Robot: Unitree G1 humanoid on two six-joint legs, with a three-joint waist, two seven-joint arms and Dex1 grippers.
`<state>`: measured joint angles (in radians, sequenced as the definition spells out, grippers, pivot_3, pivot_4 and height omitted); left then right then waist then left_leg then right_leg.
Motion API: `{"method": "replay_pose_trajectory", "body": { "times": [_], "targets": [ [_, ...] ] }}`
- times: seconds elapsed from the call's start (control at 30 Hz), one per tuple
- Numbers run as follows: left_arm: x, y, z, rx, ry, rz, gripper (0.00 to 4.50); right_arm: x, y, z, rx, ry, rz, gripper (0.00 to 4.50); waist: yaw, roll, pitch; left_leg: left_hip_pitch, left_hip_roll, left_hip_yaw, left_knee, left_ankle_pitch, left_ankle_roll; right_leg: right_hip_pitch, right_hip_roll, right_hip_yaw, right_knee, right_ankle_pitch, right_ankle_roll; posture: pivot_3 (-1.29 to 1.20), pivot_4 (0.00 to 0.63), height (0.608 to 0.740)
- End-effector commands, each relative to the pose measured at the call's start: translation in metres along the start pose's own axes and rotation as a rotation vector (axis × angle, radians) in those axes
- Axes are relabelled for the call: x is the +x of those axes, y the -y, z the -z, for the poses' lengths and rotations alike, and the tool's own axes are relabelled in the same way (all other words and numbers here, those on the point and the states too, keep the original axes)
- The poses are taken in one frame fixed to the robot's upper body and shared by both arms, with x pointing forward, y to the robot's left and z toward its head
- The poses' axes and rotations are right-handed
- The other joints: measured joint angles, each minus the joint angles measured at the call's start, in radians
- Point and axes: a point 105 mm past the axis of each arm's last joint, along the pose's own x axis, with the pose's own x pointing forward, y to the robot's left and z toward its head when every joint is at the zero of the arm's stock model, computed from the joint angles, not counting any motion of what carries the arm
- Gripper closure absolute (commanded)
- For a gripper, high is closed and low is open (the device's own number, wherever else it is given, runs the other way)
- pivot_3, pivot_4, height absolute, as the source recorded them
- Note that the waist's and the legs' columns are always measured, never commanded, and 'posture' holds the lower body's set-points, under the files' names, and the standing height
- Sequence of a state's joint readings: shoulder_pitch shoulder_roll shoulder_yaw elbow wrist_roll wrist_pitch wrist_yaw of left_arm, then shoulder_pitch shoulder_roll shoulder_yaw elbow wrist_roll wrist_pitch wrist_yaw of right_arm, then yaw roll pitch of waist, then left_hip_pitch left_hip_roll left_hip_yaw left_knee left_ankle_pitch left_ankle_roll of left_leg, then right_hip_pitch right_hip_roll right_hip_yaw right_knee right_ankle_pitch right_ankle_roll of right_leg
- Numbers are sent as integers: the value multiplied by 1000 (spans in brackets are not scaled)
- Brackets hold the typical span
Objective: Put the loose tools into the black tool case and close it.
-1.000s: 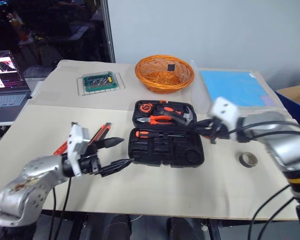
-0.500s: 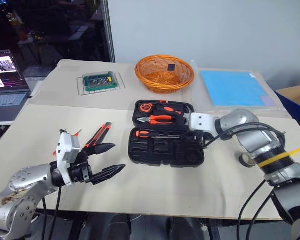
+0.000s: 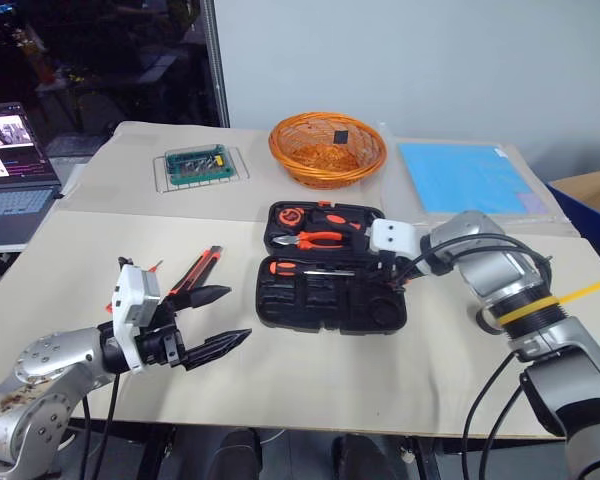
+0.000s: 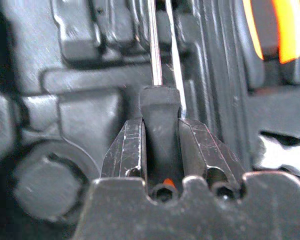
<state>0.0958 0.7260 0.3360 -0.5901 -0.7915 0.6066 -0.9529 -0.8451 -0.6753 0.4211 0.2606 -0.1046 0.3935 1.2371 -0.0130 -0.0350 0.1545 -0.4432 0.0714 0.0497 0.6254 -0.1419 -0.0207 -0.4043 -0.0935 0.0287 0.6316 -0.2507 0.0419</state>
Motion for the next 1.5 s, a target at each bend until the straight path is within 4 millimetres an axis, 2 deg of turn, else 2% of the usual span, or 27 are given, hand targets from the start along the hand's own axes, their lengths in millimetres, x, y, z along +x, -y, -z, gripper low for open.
{"method": "replay_pose_trajectory", "body": {
  "times": [0.03, 0.4, 0.63, 0.7, 0.77, 0.9, 1.0, 1.13, 1.23, 1.37, 1.47, 1.5],
  "targets": [
    [0, 5, -9, 51, 20, 11, 102, 15, -18, 5, 43, 7, -65, 3854, -1, 0, 0, 0, 0, 0, 0, 0, 0, 0, 0, 0, 0, 0, 0, 0, 150, 740],
    [-7, 1, -11, 68, -13, 19, 102, 15, -28, 7, 33, 64, -83, 3858, 1, -4, -3, 2, 2, 2, -1, -4, -6, 0, 1, 0, -1, -1, -2, 0, 150, 740],
    [-6, -1, -15, 79, -14, 17, 102, 21, -20, 27, 56, 8, -68, 3858, -1, -6, -4, 2, 3, 2, -1, -4, -7, 0, 1, 0, -1, -2, -2, 0, 150, 740],
    [-6, -1, -14, 77, -17, 18, 102, 18, -16, 30, 21, 9, -35, 2855, 1, -7, -4, 2, 3, 2, 0, -4, -7, 1, 1, 0, -1, -2, -2, 0, 150, 740],
    [-5, -1, -14, 75, -18, 19, 102, 12, -12, 28, 11, 47, -9, 2298, 3, -7, -4, 2, 3, 2, 0, -4, -7, 1, 1, 0, -1, -2, -2, 0, 150, 740],
    [-5, -2, -14, 72, -22, 21, 102, -11, -16, 6, 27, 220, -50, 2298, 7, -7, -4, 2, 3, 2, 0, -4, -7, 0, 1, 0, -1, -2, -2, 0, 150, 740],
    [-5, -2, -12, 69, -27, 24, 102, -23, -17, 2, 53, 324, -39, 2298, 4, -6, -4, 1, 3, 3, -1, -4, -7, 1, 1, 1, -1, -2, -2, 0, 150, 740],
    [-5, -3, -12, 66, -25, 23, 102, -35, -11, -11, 174, 487, 57, 3282, 0, -3, -1, -2, 3, 3, -2, -1, -1, 0, 2, 1, 0, 1, 4, 0, 150, 740],
    [-6, -4, -12, 65, -26, 13, 102, -31, 2, -8, 222, 504, 290, 4450, -3, -3, -1, -2, 3, 4, -3, -1, -1, -1, 2, 2, 0, 1, 4, 0, 150, 740],
    [-7, -5, -10, 65, -29, 3, 102, -19, 8, -6, 296, 533, 513, 4483, -1, -2, -1, -2, 4, 4, -3, -1, -1, -1, 3, 2, 1, 0, 3, 0, 150, 740],
    [-6, -6, -9, 66, -27, -2, 102, 7, -6, 6, 271, 427, 529, 4483, 2, -2, -1, -3, 3, 5, -3, -1, -1, -2, 2, 4, 0, 0, 3, 0, 150, 740],
    [-5, -7, -9, 67, -26, -3, 102, 23, -18, 17, 230, 335, 488, 4483, 2, -2, -1, -3, 3, 5, -3, -1, -1, -2, 2, 4, -1, 0, 3, 0, 150, 740]
  ]
}}
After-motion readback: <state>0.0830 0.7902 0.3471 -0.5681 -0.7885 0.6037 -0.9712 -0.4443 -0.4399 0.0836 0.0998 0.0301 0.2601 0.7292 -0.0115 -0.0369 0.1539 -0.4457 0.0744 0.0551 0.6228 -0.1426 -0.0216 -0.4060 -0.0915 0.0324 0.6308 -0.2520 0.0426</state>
